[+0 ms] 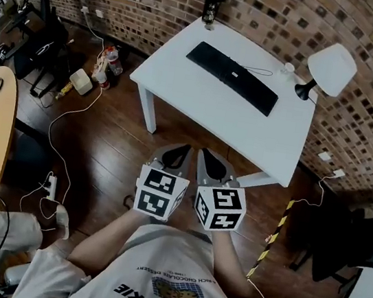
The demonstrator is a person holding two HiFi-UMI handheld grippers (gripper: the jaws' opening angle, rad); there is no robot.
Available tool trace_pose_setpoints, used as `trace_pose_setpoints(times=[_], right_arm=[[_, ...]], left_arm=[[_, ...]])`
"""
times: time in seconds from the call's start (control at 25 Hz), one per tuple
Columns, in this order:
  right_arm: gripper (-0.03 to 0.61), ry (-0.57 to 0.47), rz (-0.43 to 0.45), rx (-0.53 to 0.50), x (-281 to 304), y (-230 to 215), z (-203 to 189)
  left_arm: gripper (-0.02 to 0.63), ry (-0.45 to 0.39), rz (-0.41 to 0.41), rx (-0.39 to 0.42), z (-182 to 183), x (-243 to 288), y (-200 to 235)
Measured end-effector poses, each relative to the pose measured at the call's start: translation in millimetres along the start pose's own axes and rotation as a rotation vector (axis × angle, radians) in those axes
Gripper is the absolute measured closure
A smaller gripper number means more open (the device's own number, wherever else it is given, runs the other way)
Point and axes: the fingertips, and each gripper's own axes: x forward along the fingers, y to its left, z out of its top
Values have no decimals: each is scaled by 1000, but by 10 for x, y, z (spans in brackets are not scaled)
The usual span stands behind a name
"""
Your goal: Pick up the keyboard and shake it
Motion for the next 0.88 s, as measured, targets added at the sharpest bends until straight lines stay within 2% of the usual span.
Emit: trace_pose_setpoints(times=[0.16, 0.48, 0.64, 0.88], right_arm=[[576, -13, -44, 21, 212, -107, 112], [575, -21, -125, 37, 468, -526, 206], [575, -11, -143, 41, 670, -787, 257], [575, 11, -153, 71, 1078, -1289, 345]], left_arm=[[609, -2, -59, 9, 79, 159, 173], [609, -11, -113, 56, 243, 589, 383], [609, -11, -138, 73, 390, 924, 473], [609, 34, -175, 114, 623, 1563, 579]])
